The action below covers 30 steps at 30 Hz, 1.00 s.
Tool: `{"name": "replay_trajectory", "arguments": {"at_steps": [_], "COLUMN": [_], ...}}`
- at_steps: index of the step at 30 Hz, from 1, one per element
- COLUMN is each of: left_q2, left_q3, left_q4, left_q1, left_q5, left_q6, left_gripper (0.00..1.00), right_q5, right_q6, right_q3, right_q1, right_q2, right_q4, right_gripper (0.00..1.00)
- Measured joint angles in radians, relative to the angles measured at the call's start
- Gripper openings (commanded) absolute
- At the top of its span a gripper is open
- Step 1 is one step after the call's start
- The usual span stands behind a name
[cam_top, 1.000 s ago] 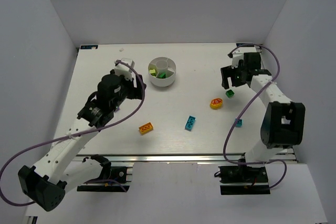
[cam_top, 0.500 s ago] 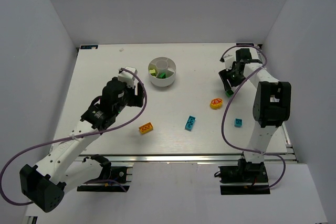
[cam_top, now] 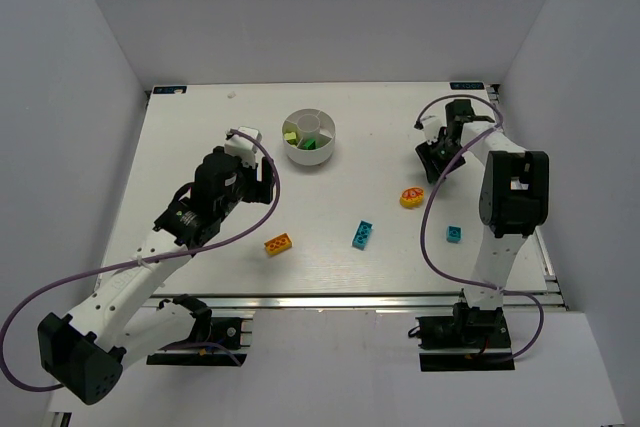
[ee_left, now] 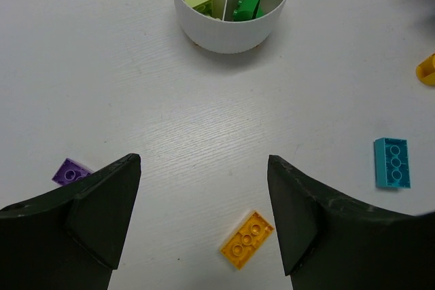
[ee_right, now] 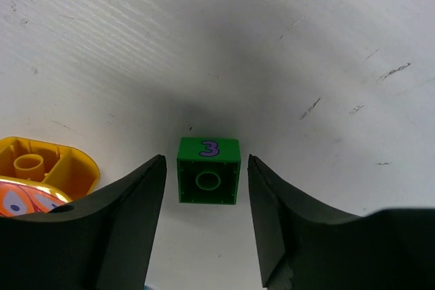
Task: Sort the legos into containers by color
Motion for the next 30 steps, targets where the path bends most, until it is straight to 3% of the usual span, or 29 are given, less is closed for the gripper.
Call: {"name": "replay_trajectory", "arguments": {"at_steps": [5,11,15,20,25,30], "left_q2": [0.003,0.009,0.014,0.034,0.046,0.063], "left_q3": [0.0,0.0,0.0,0.0,-0.017,-0.029], "left_q4": [0.0,0.0,0.001,0.003,0.015,0.019], "left_q1": [0.0,0.0,0.0,0.0,0.001,0.001], "left_q5": [-0.006,-0.007,-0.009,-0.034,-0.08,-0.123], "left_q6": [0.001,0.003,0.003,0.003,0.003,0.005], "left_gripper": [0.85,0.85,0.85,0.85,0.85,0.85], "right_q5": [-0.002,-0.048,-0.161,-0.366,-0.485,-0.528], "right_q6": [-0.013,-0.029,-0.03,0.004,0.099,0.241], "right_q3": [0.0,0.0,0.049,0.233,0.336,0.411], "right_q1": [-0.002,-0.004,0.016,0.118,0.297,0.381], "right_q2": [0.005,-0.001,-0.026,-0.039,-0.039,0.008], "right_q4": [0.002,0.005,-0.023,-0.016,0.082,0.223], "right_gripper": [0.3,0.17,0.14,0.13,0.13,0.12]}}
